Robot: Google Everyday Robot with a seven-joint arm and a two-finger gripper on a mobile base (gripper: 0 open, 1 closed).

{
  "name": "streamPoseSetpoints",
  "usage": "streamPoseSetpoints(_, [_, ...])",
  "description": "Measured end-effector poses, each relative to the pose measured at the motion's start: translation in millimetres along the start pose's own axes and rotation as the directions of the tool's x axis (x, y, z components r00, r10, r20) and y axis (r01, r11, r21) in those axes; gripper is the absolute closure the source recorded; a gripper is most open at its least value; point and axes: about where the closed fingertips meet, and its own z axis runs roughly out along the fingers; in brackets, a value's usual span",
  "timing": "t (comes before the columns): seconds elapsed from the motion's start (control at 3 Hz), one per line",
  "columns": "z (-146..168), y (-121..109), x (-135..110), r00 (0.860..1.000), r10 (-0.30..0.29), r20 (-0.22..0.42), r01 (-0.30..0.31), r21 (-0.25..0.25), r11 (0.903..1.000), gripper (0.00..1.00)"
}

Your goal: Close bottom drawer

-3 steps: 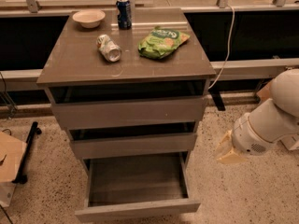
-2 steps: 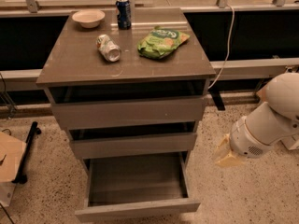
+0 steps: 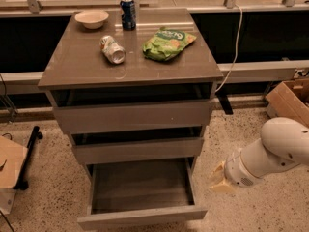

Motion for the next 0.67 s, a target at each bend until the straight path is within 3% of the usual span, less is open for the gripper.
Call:
streamPoseSetpoints(0.33, [7, 1, 3, 1.0, 0.011, -0.014, -0.011, -0.011, 0.9999, 1.0])
streamPoseSetpoints(0.67, [45, 2, 13, 0.999, 0.04, 0.036, -0.039, -0.036, 0.9986, 1.0])
